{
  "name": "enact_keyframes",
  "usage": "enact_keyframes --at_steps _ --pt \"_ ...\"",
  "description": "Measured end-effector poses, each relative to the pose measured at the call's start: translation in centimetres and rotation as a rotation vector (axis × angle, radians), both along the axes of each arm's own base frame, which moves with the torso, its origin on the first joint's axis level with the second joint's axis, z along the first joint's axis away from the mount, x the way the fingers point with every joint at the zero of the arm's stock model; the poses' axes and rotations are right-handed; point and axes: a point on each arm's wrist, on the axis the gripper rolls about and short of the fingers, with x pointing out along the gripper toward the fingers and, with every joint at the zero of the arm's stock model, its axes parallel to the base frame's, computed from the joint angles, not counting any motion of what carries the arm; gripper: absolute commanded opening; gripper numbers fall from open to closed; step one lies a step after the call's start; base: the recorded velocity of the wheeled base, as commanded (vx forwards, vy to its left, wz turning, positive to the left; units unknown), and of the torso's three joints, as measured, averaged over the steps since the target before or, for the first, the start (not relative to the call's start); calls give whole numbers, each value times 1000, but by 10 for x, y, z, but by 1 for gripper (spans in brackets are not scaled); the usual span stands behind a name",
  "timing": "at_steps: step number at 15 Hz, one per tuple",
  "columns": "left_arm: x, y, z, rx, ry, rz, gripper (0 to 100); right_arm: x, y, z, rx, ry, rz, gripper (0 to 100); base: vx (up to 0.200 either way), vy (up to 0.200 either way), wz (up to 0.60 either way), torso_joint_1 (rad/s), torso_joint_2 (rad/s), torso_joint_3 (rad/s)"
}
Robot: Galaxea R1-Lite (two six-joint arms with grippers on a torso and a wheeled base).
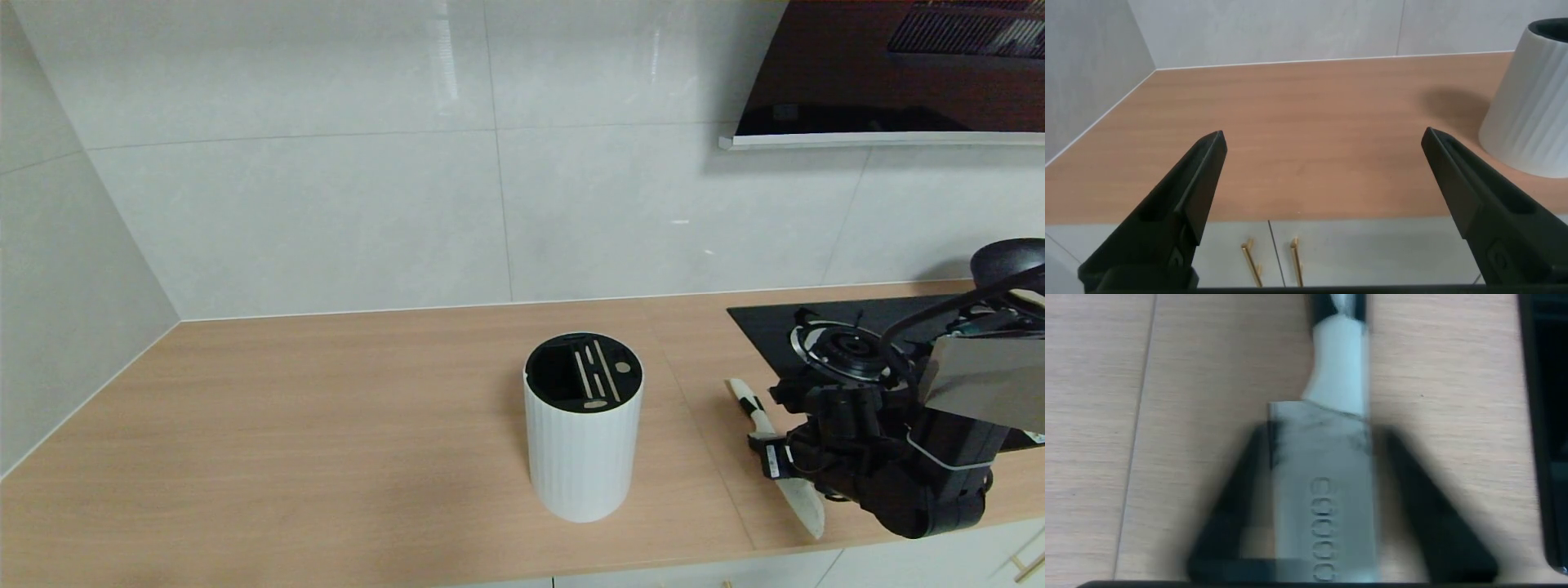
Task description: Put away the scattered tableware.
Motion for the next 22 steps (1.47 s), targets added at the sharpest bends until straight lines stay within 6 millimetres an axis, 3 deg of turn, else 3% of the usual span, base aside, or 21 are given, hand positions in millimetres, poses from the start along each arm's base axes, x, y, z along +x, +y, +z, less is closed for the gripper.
enact_keyframes --at_steps 7,11,14,17,22 --pt "0 0 0 -1 0 0 100 -1 0 -1 4 3 -4 0 0 0 0 0 0 0" --pt "0 0 0 -1 0 2 100 -6 0 23 24 -49 7 0 0 0 0 0 0 0" --pt "0 0 0 -1 0 12 100 -15 3 54 35 -106 23 0 0 0 0 0 0 0" --pt "-1 0 2 -8 -10 10 100 -34 13 99 45 -163 61 0 0 0 0 0 0 0" --pt "-6 -3 48 1 -24 -161 100 -76 48 191 82 -264 197 0 0 0 0 0 0 0"
